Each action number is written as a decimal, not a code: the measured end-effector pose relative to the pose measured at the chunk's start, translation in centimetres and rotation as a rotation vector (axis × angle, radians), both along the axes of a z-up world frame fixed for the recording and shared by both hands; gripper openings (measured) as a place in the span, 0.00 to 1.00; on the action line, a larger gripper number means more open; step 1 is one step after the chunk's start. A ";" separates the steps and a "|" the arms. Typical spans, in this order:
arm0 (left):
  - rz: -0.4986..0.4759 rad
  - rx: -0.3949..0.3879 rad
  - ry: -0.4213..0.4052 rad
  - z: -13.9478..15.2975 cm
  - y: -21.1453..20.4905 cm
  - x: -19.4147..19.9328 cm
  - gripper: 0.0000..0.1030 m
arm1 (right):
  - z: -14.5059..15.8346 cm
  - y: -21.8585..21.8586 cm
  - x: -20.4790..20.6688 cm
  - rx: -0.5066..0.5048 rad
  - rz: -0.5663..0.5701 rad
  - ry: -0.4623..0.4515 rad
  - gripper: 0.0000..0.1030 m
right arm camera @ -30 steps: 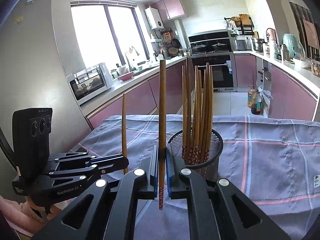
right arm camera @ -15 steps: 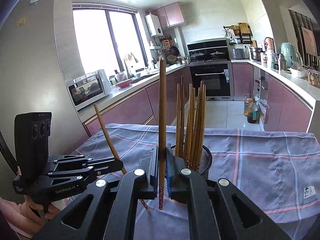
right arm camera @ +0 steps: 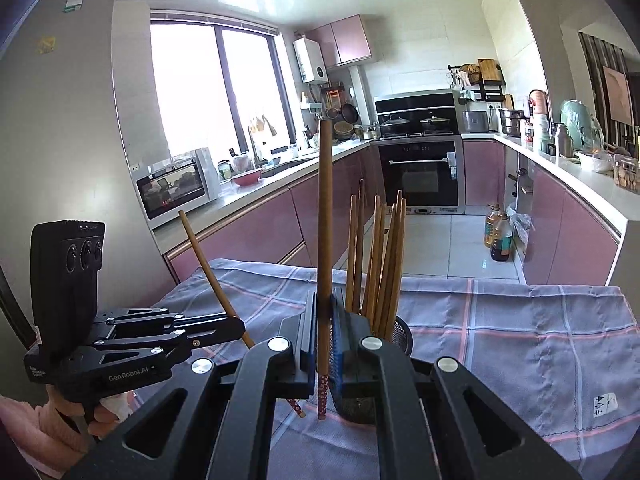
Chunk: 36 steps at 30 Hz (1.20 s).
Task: Organize utensils
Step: 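Lower both held chopsticks into the mesh cup beside the others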
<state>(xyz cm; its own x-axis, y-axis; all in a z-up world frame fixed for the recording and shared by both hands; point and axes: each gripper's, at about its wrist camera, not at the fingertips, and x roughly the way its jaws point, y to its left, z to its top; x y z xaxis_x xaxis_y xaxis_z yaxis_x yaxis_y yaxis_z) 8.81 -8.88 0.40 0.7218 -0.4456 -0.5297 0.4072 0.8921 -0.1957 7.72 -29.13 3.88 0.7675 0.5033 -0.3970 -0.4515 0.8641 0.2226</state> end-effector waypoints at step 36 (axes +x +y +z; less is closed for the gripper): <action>-0.003 -0.043 -0.147 5.1 -2.0 1.3 0.07 | 3.8 -0.1 3.7 0.001 -0.025 -0.090 0.06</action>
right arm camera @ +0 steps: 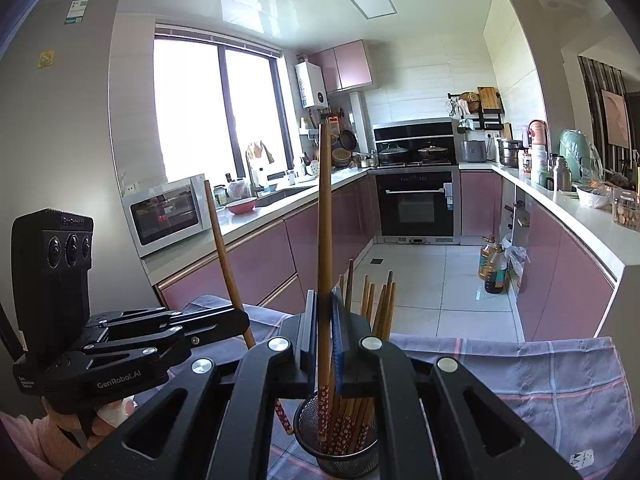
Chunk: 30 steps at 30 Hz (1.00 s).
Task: Organize utensils
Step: 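Lower both held chopsticks into the mesh cup beside the others, then open the left tool in the cup while the right tool releases its chopstick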
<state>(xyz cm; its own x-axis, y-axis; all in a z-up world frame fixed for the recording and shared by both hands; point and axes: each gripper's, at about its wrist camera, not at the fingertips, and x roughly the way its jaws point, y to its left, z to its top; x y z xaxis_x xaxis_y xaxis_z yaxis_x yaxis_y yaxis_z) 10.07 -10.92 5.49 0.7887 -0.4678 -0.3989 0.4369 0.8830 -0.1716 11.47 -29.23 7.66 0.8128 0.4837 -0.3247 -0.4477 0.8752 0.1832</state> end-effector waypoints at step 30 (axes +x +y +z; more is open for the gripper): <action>-0.071 0.067 0.108 -0.5 -2.4 1.7 0.07 | -5.0 1.4 3.0 -0.081 0.002 0.184 0.06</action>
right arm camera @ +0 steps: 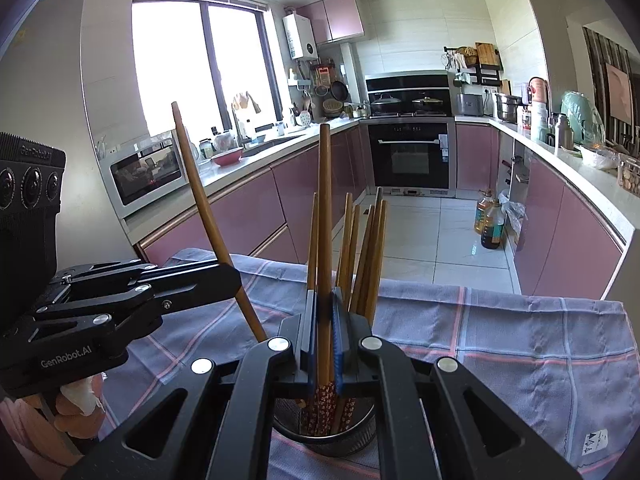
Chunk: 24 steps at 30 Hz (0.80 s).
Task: Organize utensils
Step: 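Open the left tool in the cup while the right tool releases its chopstick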
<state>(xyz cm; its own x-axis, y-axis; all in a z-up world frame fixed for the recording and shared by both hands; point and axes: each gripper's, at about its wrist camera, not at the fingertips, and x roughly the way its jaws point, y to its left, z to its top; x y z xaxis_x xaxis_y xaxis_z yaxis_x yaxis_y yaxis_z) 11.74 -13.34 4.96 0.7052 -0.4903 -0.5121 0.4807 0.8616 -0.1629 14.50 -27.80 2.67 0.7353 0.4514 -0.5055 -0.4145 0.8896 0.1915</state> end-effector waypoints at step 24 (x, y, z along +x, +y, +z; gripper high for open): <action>0.006 0.017 0.122 -5.0 0.4 4.2 0.23 | -1.7 0.0 -0.5 0.028 -0.016 0.039 0.25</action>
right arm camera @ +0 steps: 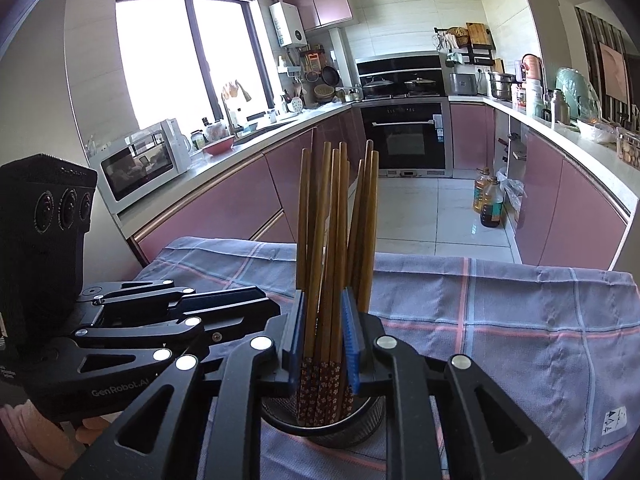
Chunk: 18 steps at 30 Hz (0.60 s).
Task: Organize utensils
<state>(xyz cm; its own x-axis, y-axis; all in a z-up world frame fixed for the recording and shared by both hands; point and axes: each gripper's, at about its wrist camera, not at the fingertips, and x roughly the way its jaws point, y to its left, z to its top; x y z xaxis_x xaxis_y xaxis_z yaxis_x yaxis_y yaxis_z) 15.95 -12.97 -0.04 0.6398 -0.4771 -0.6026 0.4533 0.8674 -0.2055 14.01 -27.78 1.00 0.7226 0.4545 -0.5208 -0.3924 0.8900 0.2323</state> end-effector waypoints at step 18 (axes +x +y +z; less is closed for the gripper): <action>0.332 0.037 -0.322 0.4 7.2 -9.7 0.94 | -0.6 0.4 -5.8 -0.018 -0.054 -0.130 0.94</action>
<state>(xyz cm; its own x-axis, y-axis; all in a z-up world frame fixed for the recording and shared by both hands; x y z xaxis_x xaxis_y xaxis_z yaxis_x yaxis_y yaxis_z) 6.26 -5.75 0.39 0.9115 -0.1967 -0.3613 0.1855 0.9804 -0.0658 8.17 -27.39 0.44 0.8078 0.4046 -0.4288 -0.3696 0.9142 0.1663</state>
